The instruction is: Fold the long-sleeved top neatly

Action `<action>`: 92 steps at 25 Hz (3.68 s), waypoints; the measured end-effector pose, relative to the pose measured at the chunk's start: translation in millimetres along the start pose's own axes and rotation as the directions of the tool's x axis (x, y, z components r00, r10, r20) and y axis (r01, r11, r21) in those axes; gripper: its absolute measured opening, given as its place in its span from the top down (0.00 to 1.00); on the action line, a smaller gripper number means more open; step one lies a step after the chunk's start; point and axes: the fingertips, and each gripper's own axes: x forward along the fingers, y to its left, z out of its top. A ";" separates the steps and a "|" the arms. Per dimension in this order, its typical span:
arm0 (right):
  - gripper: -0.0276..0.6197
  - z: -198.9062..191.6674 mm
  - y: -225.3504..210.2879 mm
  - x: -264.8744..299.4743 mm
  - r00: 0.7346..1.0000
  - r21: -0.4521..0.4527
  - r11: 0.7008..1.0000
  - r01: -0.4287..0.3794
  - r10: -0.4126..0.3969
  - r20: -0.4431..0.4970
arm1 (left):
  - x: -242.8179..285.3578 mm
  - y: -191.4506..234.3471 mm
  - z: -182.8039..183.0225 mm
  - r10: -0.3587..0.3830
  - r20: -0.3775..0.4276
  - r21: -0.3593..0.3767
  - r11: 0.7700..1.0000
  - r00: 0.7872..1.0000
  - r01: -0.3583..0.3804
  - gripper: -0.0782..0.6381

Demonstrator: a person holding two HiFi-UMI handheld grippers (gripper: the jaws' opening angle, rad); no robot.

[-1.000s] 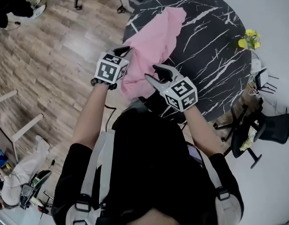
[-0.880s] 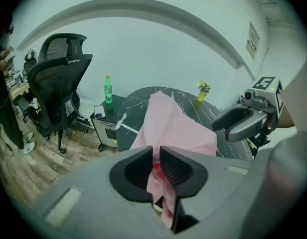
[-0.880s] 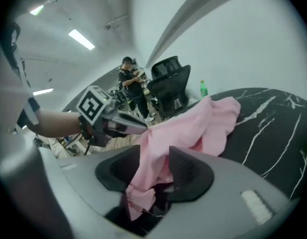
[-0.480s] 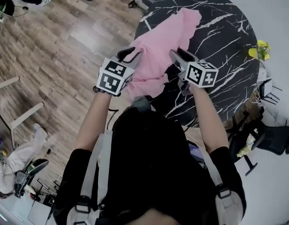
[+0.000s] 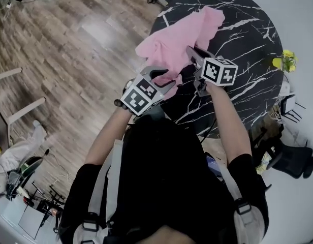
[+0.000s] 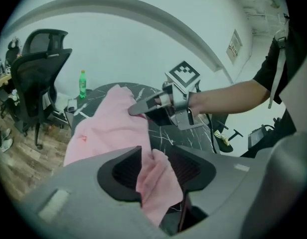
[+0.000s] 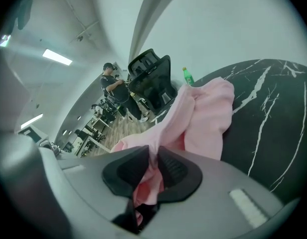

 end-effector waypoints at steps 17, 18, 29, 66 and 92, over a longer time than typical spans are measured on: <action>0.90 -2.1 -55.8 -106.3 0.999 -0.111 0.993 0.048 -0.047 0.013 | 62.9 -144.3 23.1 -0.152 -0.033 0.146 0.977 0.988 0.155 0.84; 0.90 -3.3 -64.6 -117.5 0.998 -0.108 0.992 0.060 -0.059 0.017 | 68.8 -159.6 27.2 -0.184 -0.033 0.161 0.969 0.982 0.186 0.84; 0.90 -24.2 -171.9 -218.9 0.972 -0.095 0.967 0.235 -0.236 0.001 | 137.9 -280.4 48.3 -0.378 -0.100 0.271 0.880 0.920 0.391 0.84; 0.77 -96.5 -171.1 -258.7 0.957 -0.145 0.950 0.278 -0.286 -0.043 | 157.5 -246.5 31.2 -0.242 -0.194 0.261 0.922 0.951 0.288 0.68; 0.65 -109.9 59.8 -21.4 0.975 -0.246 0.963 0.115 -0.157 -0.156 | -22.4 24.3 -61.2 -0.148 -0.259 0.222 0.953 0.955 0.208 0.69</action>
